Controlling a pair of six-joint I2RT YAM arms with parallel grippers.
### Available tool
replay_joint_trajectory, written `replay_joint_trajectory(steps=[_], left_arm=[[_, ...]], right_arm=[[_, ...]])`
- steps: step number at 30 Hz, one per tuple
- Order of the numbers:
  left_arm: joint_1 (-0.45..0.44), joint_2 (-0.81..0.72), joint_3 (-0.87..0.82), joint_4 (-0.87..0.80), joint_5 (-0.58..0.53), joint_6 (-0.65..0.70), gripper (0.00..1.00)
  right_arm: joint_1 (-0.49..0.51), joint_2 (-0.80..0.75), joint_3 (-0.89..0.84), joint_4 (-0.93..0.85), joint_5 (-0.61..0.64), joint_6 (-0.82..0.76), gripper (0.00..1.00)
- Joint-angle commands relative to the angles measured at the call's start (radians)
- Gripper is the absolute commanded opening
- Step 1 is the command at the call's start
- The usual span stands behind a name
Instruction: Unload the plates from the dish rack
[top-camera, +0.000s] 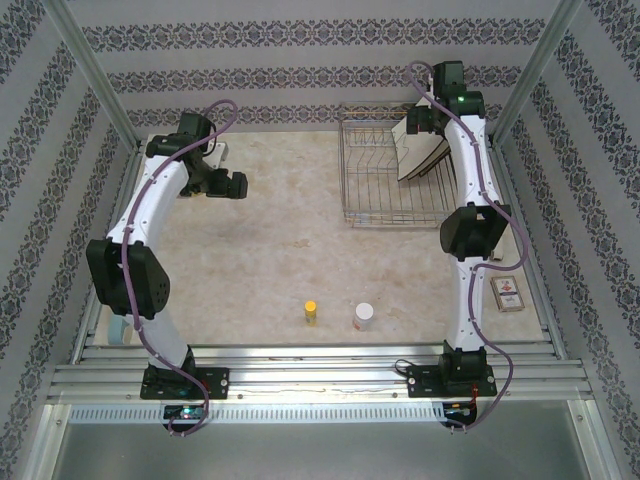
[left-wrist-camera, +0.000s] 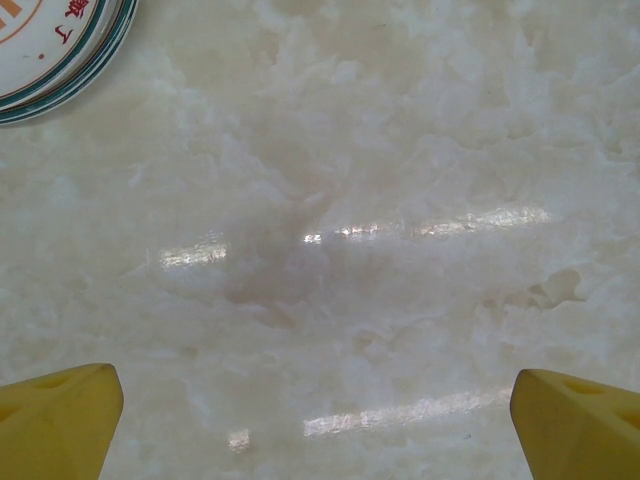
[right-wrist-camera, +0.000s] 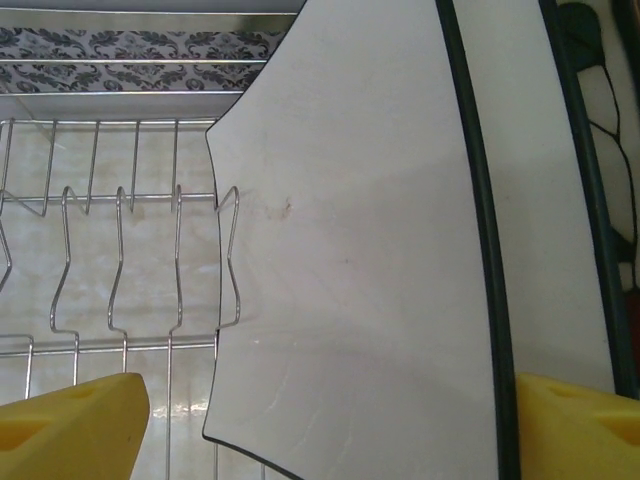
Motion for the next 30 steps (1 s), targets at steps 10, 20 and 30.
replay_joint_trajectory(steps=[10,20,30], left_arm=[[-0.010,0.028,0.031,-0.014,-0.011,0.010,1.00],[-0.014,0.038,0.044,-0.023,-0.016,0.006,1.00],[-0.016,0.045,0.063,-0.030,-0.014,0.005,1.00]], right_arm=[[-0.003,0.060,0.029,0.057,-0.070,0.032,0.57],[0.003,0.067,0.033,0.076,-0.050,0.072,0.20],[0.016,0.030,0.031,0.063,-0.027,0.089,0.00]])
